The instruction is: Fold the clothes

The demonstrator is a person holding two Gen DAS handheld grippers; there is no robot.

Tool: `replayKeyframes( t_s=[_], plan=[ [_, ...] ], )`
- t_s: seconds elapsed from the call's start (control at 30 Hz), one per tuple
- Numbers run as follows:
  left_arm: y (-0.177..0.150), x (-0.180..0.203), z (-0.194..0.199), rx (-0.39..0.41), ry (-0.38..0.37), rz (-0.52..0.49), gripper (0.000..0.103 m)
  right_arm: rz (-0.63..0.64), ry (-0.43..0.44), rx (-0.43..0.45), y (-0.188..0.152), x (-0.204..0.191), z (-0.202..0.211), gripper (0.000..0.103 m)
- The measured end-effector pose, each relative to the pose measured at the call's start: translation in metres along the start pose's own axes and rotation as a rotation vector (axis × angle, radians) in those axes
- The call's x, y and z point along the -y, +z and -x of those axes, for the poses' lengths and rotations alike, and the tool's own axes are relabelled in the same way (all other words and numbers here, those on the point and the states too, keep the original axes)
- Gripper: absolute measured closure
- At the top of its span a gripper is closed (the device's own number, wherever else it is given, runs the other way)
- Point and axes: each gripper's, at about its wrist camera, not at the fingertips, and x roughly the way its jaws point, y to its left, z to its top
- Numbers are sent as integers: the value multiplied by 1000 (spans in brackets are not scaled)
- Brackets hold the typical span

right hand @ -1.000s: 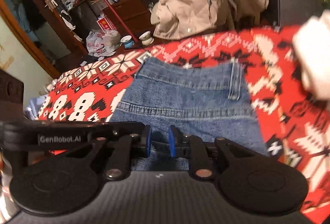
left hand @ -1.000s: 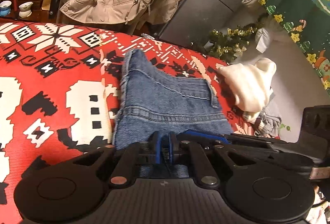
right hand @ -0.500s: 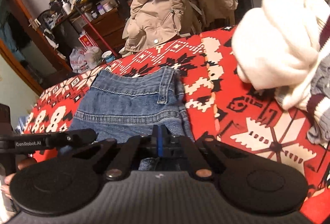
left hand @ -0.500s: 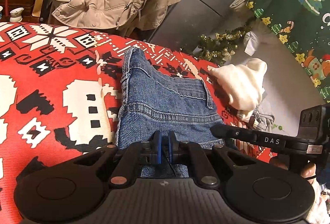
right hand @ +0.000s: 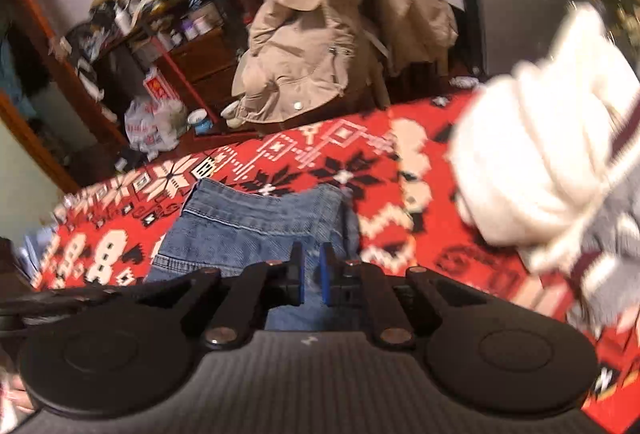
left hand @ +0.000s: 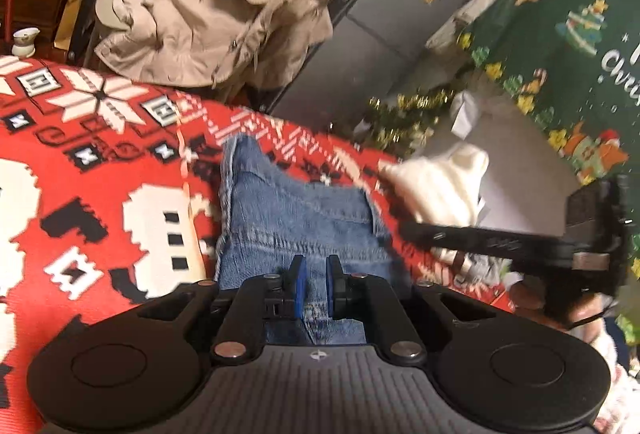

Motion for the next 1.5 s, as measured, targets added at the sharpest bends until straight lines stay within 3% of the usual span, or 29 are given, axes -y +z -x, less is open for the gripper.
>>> replayKeyframes(
  t_s=[0.13,0.23,0.27,0.3,0.33,0.43,0.5,0.63,0.77,0.9,1.0,1.13,1.23,1.37,1.5],
  plan=[
    [2,-8,-1,-3,37,16,95,46,-95,-90,1,-5,-32,96],
    [3,-14,-5,-19,28,33,95,16,-89,-81,-1,4,-36,97],
    [3,-14,-6,-21,28,32,95,15,-108,-73,-1,5,-36,96],
    [2,-15,-6,-23,29,30,95,36,-159,-63,-1,5,-39,85],
    [2,-15,-7,-24,30,29,95,39,-185,-58,-1,6,-39,82],
    [1,-14,-4,-23,26,37,95,17,-151,-32,1,5,-27,89],
    [2,-13,1,-6,21,51,95,33,-124,-3,4,-4,-14,88],
    [16,-16,8,26,6,108,95,74,-31,-33,12,-29,-4,87],
    [34,-19,-9,-35,64,137,96,105,10,-90,17,-51,-16,87],
    [47,-7,-30,-94,145,81,96,65,34,-149,18,-53,-47,87],
    [46,-2,-51,-157,230,42,100,44,41,-146,17,-48,-60,91],
    [47,4,-61,-151,289,-13,101,75,28,-138,17,-41,-69,99],
    [50,3,-73,-153,331,-34,100,80,37,-133,17,-38,-71,101],
    [54,7,-72,-150,319,-62,101,50,38,-121,18,-36,-69,101],
    [57,19,-32,-96,218,-89,100,27,59,-102,20,-39,-47,91]
  ],
)
